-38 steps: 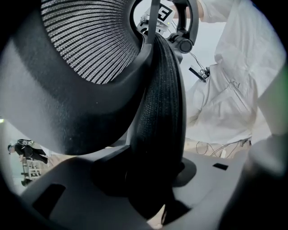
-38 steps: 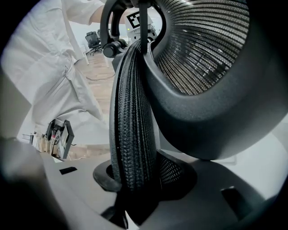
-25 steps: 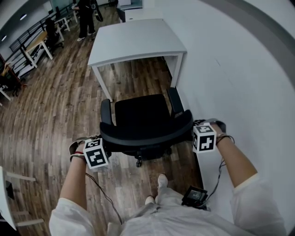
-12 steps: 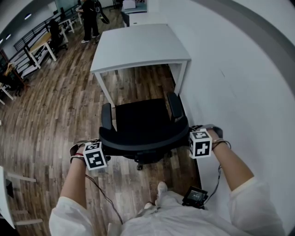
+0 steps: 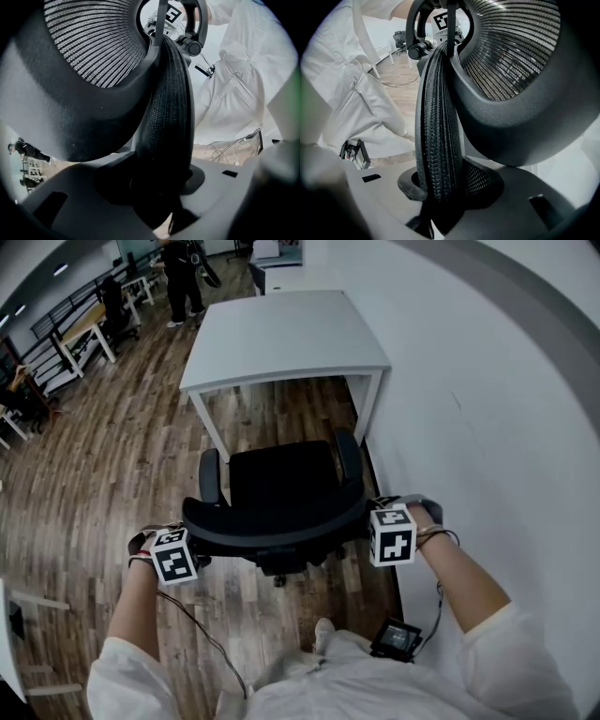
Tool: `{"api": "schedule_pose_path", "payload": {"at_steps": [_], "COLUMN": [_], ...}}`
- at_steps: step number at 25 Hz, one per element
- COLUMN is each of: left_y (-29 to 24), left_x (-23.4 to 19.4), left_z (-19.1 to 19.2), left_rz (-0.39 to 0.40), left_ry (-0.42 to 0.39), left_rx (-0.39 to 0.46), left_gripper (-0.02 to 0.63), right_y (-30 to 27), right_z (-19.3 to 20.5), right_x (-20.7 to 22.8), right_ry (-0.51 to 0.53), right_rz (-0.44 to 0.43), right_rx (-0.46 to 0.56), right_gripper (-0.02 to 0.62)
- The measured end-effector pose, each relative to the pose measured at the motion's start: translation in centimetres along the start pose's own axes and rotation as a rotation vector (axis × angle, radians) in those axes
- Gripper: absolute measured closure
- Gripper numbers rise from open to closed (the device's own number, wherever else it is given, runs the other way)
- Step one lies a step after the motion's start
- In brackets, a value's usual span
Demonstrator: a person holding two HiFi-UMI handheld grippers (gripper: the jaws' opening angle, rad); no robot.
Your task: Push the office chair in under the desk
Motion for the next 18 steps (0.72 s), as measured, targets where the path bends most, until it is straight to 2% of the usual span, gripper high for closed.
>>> {"api": "schedule_pose_path", "payload": {"at_steps": [18], "left_y": [-0.4], "left_x": [-8.1], "left_z": [3.1], "left_rz": [0.008], "left_ry": [0.002], "left_rx": [0.014], "left_gripper": [0.417], "right_y": [-2.2], "right_z": [-2.7], "right_x": [8.0], "right_ry": [-0.002], "right_rz": [-0.001], "right_rx": [-0.009], "right_gripper": [0.449]}}
Point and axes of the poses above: the fingertips, and each gripper's own axes: y backward along the fingers, x to its right, z out of its underside, the point moved 3 cm from there along y, backward along the fingers, and after that the axes turned 15 degrees about -y, right-handed, at the moved point
